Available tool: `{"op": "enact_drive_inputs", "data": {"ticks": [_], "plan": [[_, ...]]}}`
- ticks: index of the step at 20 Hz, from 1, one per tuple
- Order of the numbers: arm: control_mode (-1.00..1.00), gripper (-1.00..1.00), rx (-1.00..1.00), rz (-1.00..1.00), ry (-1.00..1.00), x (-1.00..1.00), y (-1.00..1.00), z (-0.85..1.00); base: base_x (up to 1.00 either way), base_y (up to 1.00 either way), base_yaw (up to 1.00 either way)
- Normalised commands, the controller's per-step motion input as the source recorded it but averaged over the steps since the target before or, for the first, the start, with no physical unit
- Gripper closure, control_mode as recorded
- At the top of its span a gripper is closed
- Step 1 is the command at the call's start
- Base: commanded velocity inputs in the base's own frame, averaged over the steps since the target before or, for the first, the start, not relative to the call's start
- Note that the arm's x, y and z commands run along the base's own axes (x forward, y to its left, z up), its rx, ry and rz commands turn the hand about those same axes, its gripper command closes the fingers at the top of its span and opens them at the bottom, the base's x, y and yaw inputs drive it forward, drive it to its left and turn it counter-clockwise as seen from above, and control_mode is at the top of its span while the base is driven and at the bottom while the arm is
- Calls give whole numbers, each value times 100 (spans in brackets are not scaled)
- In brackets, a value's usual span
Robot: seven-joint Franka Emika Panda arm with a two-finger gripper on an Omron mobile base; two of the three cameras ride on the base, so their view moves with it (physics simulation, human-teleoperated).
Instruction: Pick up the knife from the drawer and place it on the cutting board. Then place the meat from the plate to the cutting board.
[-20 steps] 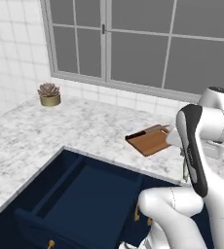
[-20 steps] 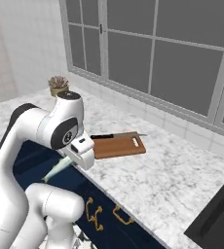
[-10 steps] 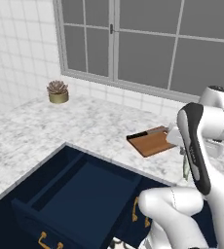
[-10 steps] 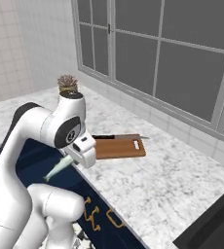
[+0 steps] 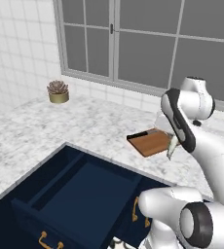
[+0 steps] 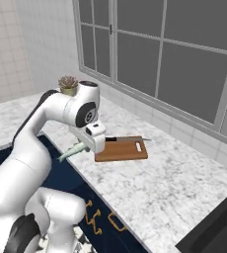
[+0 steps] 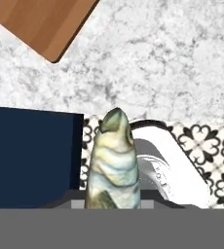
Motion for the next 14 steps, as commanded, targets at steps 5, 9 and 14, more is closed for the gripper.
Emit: {"op": "enact_drive_inputs", "data": {"ticks": [5, 9, 14], "plan": [[-100, 100, 2, -17, 11, 83, -36, -4, 0, 0, 0], [-100, 100, 3, -19, 1, 60, -19, -30, 0, 0, 0], [-100, 100, 7, -9, 1, 45, -21, -47, 0, 0, 0]]}}
